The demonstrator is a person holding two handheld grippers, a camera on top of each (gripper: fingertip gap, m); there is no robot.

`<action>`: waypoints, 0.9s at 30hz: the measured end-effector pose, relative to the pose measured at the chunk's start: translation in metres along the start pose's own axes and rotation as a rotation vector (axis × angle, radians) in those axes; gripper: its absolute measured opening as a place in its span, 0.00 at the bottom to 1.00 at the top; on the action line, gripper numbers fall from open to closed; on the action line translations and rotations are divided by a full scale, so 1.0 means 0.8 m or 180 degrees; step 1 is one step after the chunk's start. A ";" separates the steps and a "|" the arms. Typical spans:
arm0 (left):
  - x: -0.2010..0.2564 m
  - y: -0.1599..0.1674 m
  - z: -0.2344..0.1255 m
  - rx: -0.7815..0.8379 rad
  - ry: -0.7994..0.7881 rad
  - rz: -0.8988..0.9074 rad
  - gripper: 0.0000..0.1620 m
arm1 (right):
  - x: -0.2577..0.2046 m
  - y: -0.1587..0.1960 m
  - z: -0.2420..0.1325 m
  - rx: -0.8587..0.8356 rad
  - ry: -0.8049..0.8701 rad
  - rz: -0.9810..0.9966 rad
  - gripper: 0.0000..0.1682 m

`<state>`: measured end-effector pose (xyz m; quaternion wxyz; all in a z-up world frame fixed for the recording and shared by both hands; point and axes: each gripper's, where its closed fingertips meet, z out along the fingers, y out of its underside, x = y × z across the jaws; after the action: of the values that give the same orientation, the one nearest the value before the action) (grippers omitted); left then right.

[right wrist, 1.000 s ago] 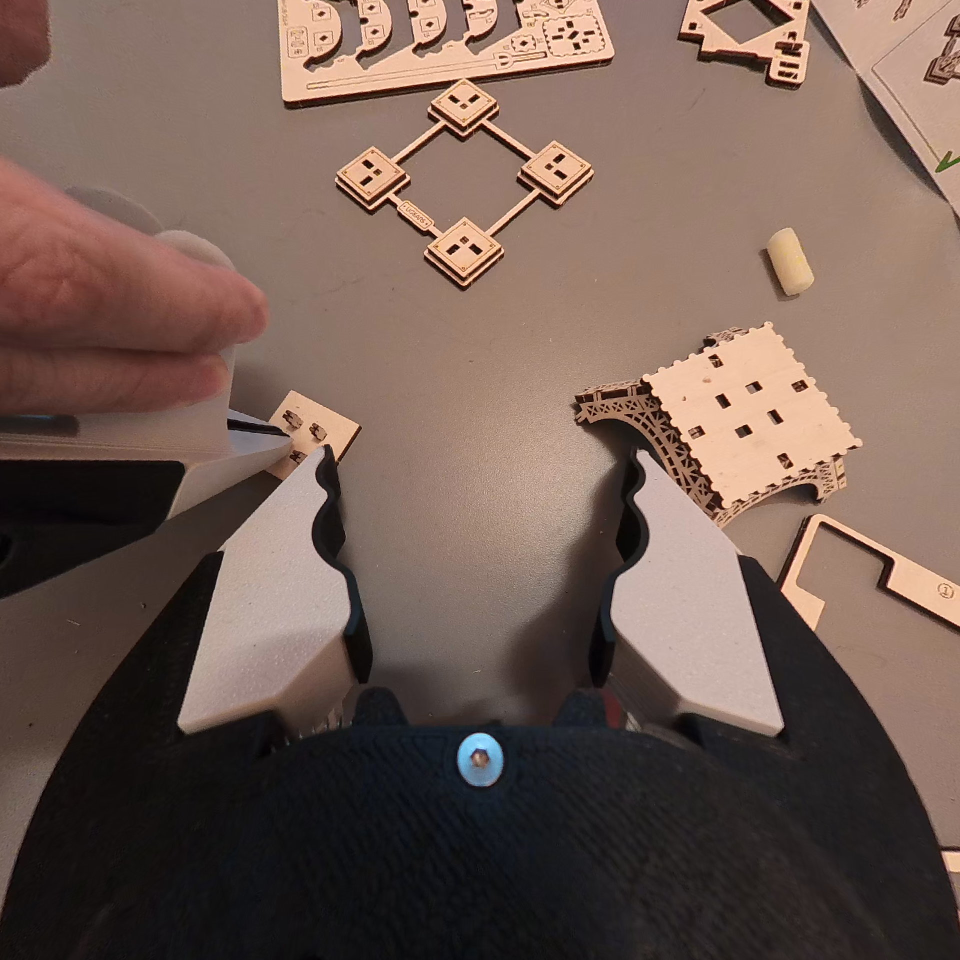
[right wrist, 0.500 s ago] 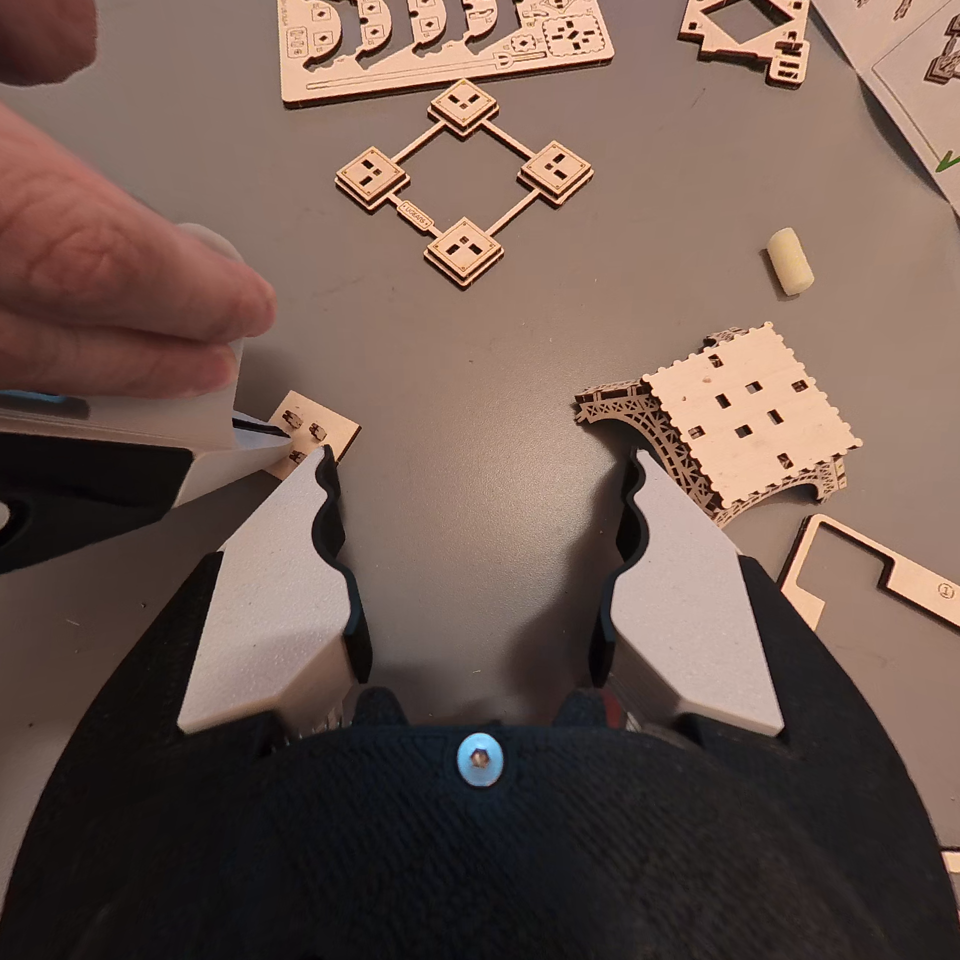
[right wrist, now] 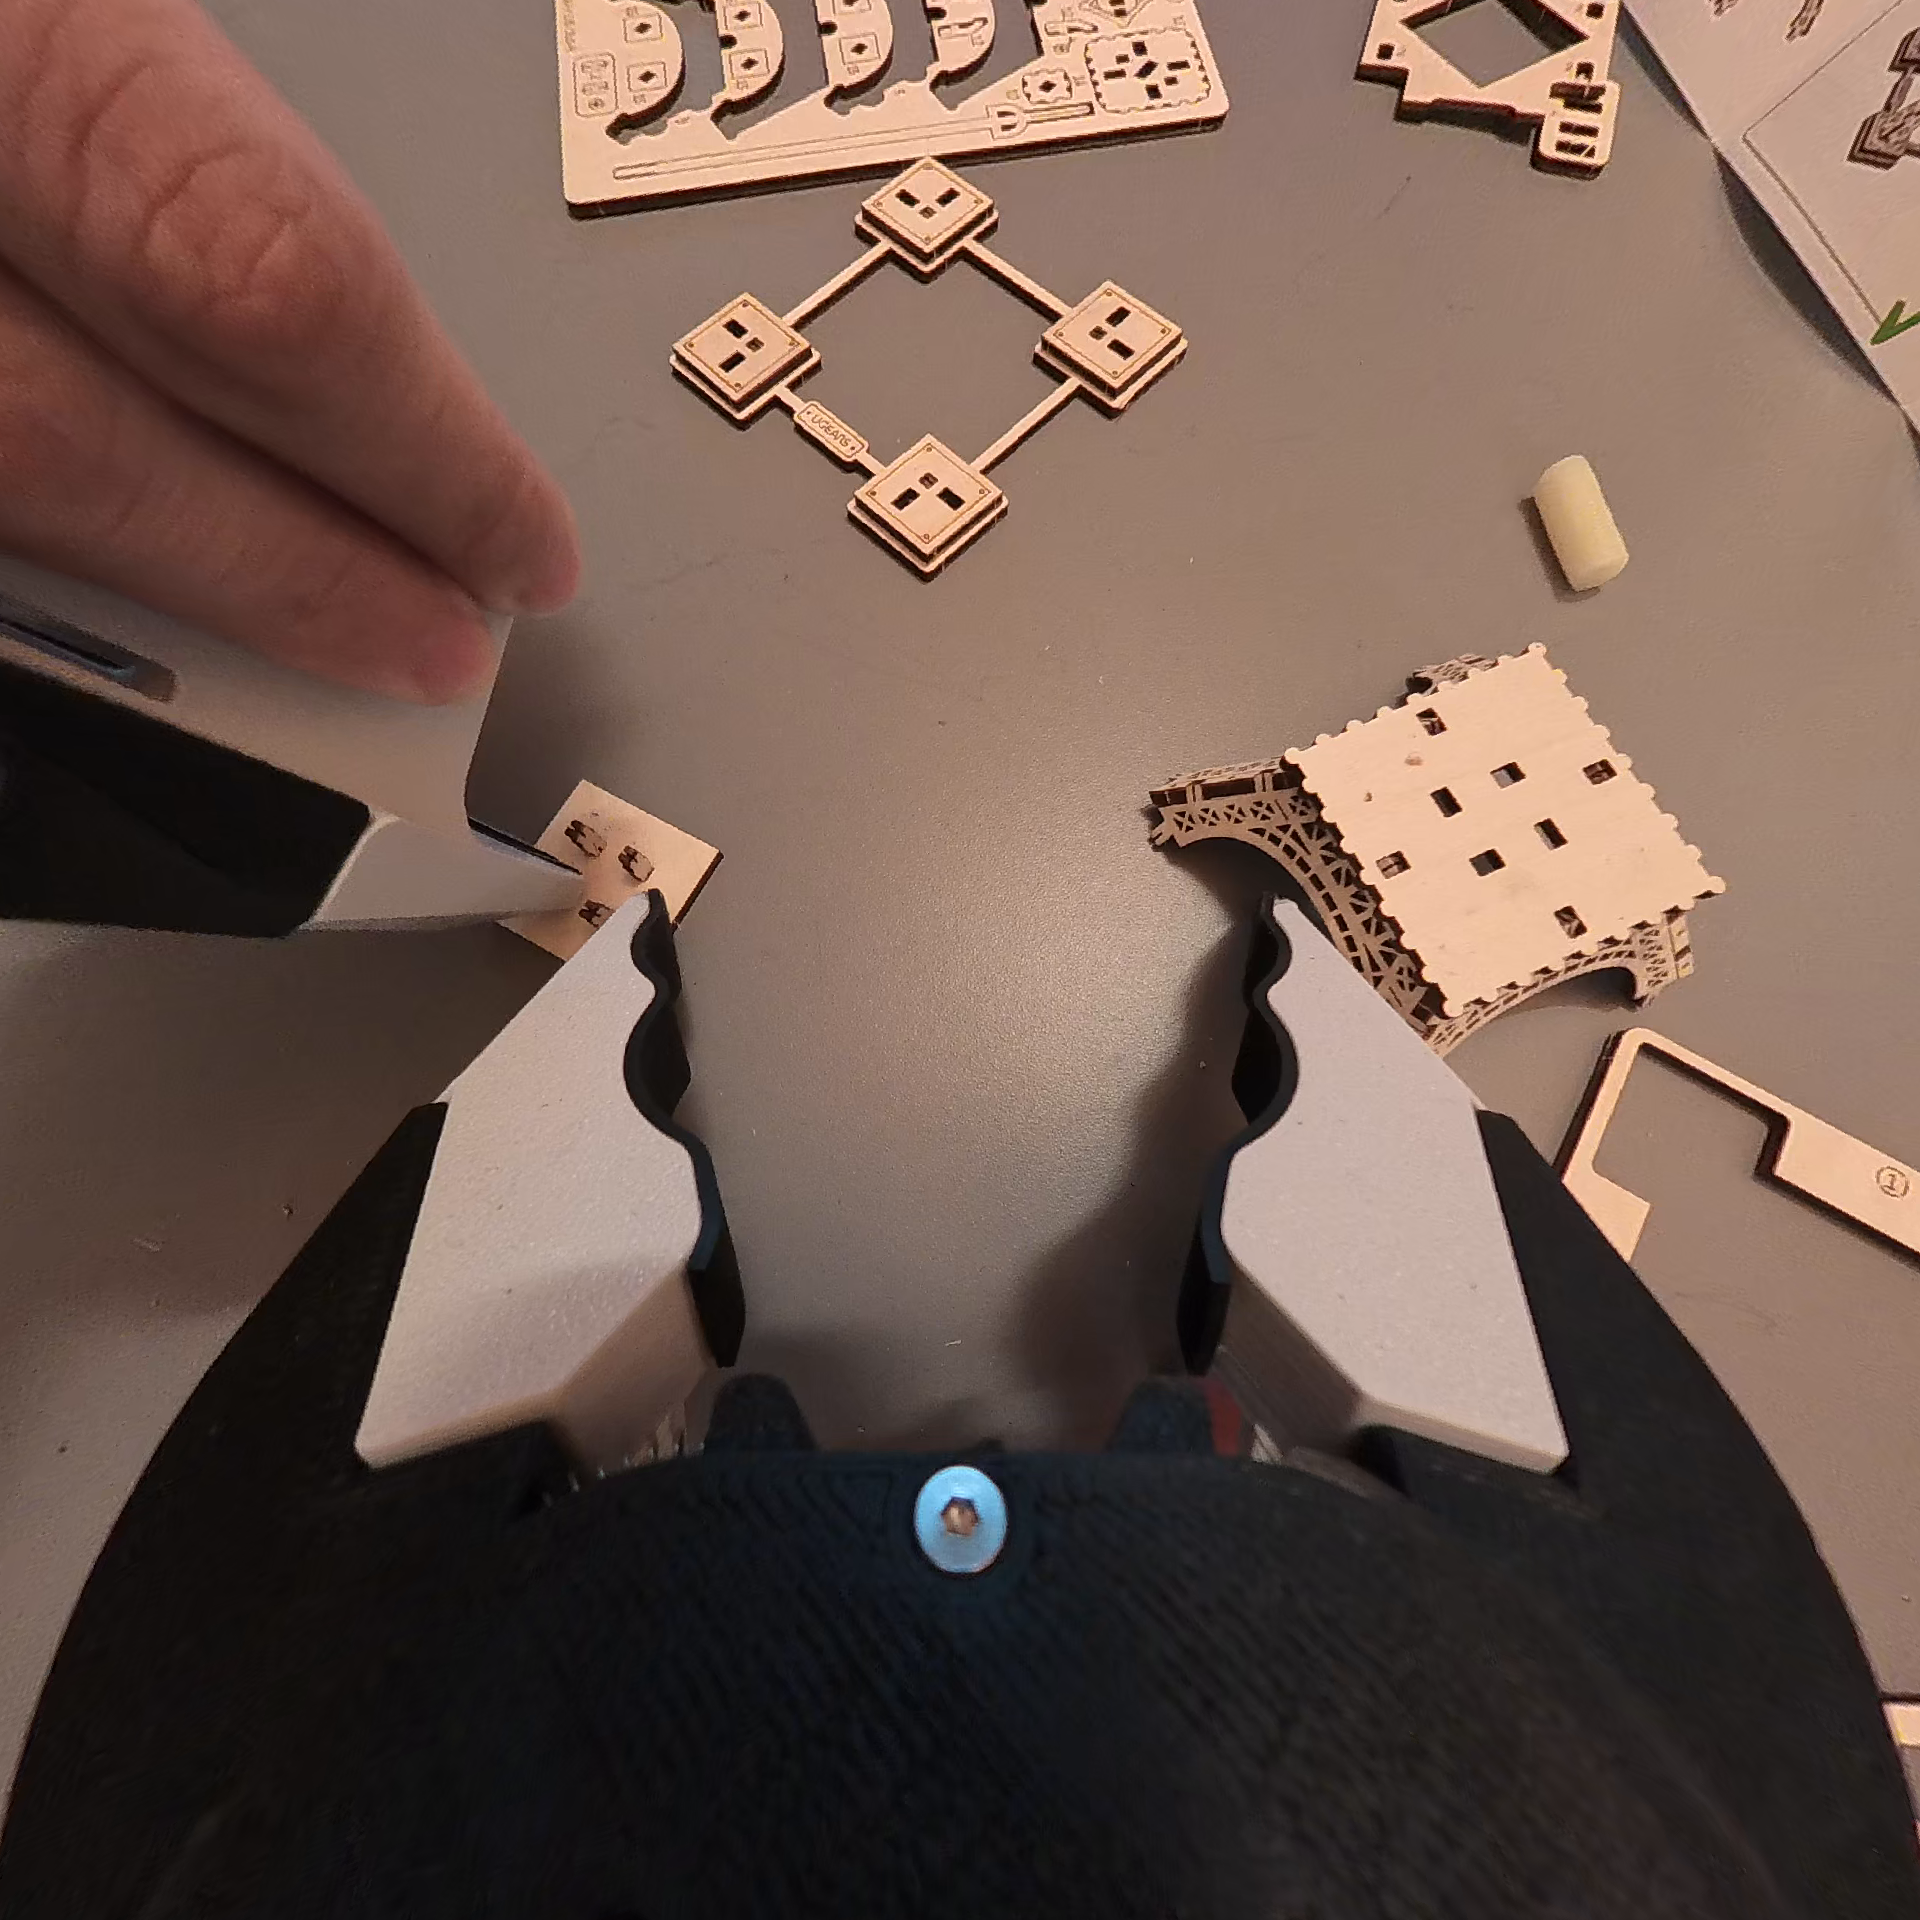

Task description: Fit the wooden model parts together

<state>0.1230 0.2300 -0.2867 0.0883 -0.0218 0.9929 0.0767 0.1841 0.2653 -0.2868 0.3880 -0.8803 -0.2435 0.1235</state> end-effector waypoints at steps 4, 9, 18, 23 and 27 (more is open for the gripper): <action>-0.001 -0.001 -0.002 0.0069 0.0006 -0.0013 0.01 | 0.000 0.000 0.000 0.0000 0.0000 0.0001 0.64; -0.001 -0.002 -0.012 0.0277 0.0058 -0.0130 0.02 | 0.000 0.000 0.000 0.0000 0.0000 0.0001 0.64; 0.001 -0.003 -0.008 0.0402 0.0152 -0.0148 0.01 | 0.000 0.000 0.000 0.0000 -0.0001 0.0002 0.64; 0.002 -0.003 -0.002 0.0389 0.0188 -0.0111 0.00 | 0.000 0.000 0.000 0.0000 -0.0001 0.0001 0.64; 0.003 -0.006 0.001 0.0407 0.0196 -0.0105 0.00 | 0.000 0.000 0.000 0.0000 -0.0001 0.0001 0.64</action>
<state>0.1211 0.2257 -0.2884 0.0602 -0.0349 0.9975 0.0110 0.1842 0.2653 -0.2868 0.3879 -0.8803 -0.2434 0.1237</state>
